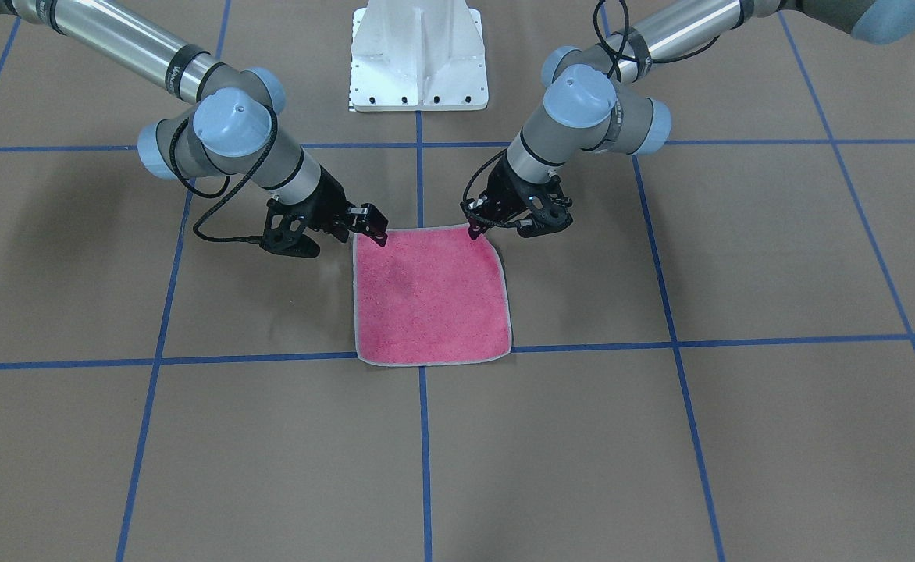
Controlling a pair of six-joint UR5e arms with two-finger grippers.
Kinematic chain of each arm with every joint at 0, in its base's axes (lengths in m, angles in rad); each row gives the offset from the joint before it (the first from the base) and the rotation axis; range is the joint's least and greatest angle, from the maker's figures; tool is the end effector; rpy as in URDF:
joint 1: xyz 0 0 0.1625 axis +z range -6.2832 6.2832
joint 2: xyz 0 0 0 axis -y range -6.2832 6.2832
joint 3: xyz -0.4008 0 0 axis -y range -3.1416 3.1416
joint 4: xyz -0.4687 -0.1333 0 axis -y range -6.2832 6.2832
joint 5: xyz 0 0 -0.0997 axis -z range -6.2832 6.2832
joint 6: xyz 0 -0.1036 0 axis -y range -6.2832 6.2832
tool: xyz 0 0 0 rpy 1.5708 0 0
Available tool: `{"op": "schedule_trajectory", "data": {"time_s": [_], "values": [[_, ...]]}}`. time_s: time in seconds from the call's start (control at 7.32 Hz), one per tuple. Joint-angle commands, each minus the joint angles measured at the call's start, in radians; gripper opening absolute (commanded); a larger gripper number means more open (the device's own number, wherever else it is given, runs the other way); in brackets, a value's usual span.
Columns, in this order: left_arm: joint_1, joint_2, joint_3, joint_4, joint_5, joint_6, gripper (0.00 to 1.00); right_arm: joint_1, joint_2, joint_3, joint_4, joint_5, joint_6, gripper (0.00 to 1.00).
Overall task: Fold towel twice with both arms
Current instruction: 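Lower the right gripper onto the towel corner nearest it and grasp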
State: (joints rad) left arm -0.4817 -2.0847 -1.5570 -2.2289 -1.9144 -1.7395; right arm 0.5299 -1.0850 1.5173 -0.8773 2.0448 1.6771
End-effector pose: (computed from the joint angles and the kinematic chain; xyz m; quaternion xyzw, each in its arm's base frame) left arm 0.6081 -0.4290 0.2346 -0.0573 0.5549 -0.1748 0.8113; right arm -0.5940 -0.4477 0.2703 -0.0851 -0.5489 0.1381 0.8200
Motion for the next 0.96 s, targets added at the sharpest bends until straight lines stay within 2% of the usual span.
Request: {"op": "schedule_trajectory", "data": {"time_s": [0.0,0.14,0.41,0.82], "values": [[0.000,0.000,0.000,0.000,0.000,0.002,0.00,-0.001,0.000,-0.006,0.000,0.000,-0.007,0.78],[0.000,0.002,0.000,0.000,0.000,0.003,0.00,-0.001,0.002,-0.006,-0.002,-0.001,-0.007,0.70],[0.000,0.002,0.000,0.000,0.000,0.003,0.00,-0.001,0.000,-0.006,-0.002,-0.002,-0.007,0.49],[0.000,0.002,0.000,0.000,0.000,0.005,0.00,-0.001,0.002,-0.006,0.000,-0.002,-0.007,0.00]]}}
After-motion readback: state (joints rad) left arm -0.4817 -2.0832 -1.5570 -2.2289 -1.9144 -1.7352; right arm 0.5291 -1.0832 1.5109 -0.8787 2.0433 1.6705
